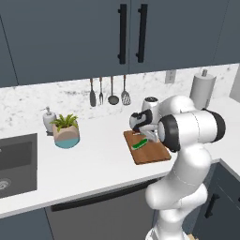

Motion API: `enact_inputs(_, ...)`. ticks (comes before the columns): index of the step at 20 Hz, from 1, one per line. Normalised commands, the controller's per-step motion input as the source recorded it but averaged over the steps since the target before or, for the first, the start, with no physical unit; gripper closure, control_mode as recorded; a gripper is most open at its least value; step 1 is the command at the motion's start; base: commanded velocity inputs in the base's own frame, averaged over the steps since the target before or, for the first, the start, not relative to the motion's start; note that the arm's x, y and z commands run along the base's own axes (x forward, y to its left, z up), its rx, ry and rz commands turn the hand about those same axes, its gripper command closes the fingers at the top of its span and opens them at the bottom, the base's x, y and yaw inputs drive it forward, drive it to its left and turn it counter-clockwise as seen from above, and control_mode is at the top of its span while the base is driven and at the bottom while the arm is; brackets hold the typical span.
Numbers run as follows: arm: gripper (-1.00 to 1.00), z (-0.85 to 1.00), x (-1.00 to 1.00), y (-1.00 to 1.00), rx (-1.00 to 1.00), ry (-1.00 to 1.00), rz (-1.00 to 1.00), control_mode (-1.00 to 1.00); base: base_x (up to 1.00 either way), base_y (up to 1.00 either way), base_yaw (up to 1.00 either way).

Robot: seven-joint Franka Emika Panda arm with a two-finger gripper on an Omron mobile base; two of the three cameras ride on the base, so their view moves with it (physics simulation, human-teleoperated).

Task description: Pick up the knife from the drawer and place it on the cutting board. Then place the meat from the plate to the cutting board.

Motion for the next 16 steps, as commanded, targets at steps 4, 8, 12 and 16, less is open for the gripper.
enact_inputs(4, -1.00, 0.10, -0.11, 0.00, 0.00, 0.00, 0.00, -1.00, 0.00, 0.00, 0.00)
enact_inputs(8, -1.00, 0.45, -0.67, 0.00, 0.00, -0.02, 0.04, -1.00, 0.00, 0.00, 0.00)
enact_inputs(12, -1.00, 0.56, -0.99, 0.00, 0.00, 0.00, 0.14, -1.00, 0.00, 0.00, 0.00)
enact_inputs(16, -1.00, 0.49, -1.00, 0.00, 0.00, 0.00, 0.22, -1.00, 0.00, 0.00, 0.00)
